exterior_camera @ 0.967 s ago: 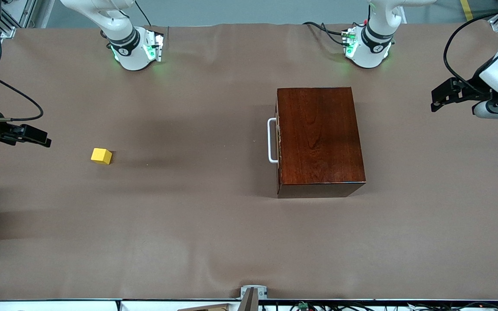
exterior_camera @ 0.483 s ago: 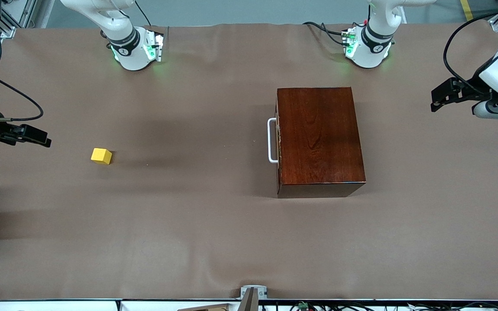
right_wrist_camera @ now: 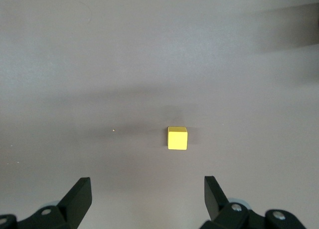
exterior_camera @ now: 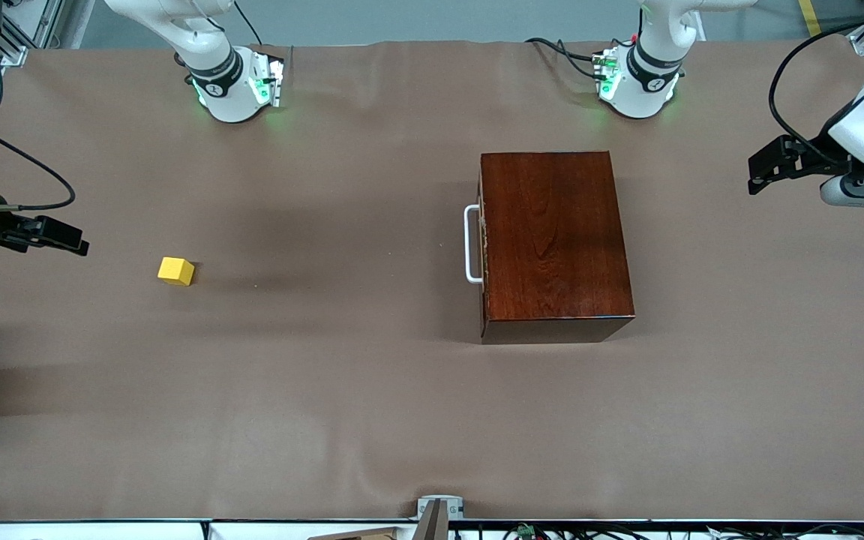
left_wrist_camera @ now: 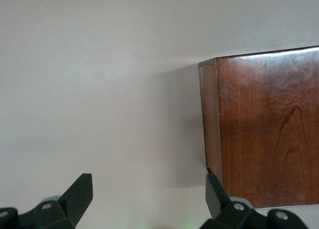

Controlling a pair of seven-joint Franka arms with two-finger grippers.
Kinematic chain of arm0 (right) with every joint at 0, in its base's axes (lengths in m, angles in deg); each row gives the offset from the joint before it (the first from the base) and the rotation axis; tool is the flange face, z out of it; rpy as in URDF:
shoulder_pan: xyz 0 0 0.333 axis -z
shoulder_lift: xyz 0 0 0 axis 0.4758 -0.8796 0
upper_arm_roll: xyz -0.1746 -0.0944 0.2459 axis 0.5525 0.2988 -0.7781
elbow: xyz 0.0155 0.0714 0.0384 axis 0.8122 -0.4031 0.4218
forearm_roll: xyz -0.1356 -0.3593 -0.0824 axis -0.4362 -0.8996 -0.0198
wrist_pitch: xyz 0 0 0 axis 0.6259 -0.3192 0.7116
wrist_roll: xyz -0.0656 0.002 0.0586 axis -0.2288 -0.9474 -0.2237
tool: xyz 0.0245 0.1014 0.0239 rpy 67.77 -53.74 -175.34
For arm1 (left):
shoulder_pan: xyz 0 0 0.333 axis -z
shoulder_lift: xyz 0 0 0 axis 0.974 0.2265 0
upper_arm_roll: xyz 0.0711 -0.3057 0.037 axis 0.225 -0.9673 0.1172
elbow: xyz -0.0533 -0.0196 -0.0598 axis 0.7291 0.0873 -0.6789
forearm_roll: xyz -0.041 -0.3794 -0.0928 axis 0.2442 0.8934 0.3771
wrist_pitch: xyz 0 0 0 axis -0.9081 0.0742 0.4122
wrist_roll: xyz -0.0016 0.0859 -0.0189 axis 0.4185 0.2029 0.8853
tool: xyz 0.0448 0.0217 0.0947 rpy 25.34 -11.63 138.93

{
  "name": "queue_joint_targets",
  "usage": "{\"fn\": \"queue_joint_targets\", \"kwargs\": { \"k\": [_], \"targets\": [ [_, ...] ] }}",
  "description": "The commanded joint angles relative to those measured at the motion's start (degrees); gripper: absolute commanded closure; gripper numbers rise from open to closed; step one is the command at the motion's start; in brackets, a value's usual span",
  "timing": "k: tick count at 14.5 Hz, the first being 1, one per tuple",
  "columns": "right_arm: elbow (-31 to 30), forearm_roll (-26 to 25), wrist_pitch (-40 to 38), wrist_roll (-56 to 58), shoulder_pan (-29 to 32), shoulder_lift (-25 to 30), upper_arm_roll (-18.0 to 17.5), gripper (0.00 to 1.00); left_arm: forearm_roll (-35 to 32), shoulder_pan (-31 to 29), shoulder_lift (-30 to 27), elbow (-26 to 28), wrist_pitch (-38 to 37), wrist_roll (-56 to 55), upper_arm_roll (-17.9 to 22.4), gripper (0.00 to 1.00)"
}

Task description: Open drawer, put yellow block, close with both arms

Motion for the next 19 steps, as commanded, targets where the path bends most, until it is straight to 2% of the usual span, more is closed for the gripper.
{"fn": "queue_joint_targets", "kwargs": {
  "k": [1, 5, 9, 13, 19],
  "targets": [
    [0.0, -0.8, -0.7, -0.6, 0.3, 0.8, -0.4, 0.0, -1.3, -0.1, -0.2, 0.6, 0.3, -0.1, -0.6, 0.0],
    [0.0, -0.8, -0.7, -0.6, 0.3, 0.8, -0.4, 0.0, -1.2, 0.1, 1.0, 0.8, 0.0, -3.3, -0.7, 0.0],
    [0.0, -0.8, -0.7, -0.6, 0.3, 0.8, -0.4, 0.0, -0.5, 1.4, 6.9, 0.0, 0.2, -15.1, -3.6, 0.0],
    [0.0, -0.8, -0.7, -0.5, 0.3, 0.8, -0.4, 0.0, -0.6, 4.7, 11.1, -2.2, 0.4, -19.1, -4.3, 0.0],
    [0.1, -0.8, -0.8, -0.6, 0.3, 0.8, -0.4, 0.0, -0.9, 8.9, 13.0, -2.1, 3.3, -26.6, -4.3, 0.0]
  ]
}}
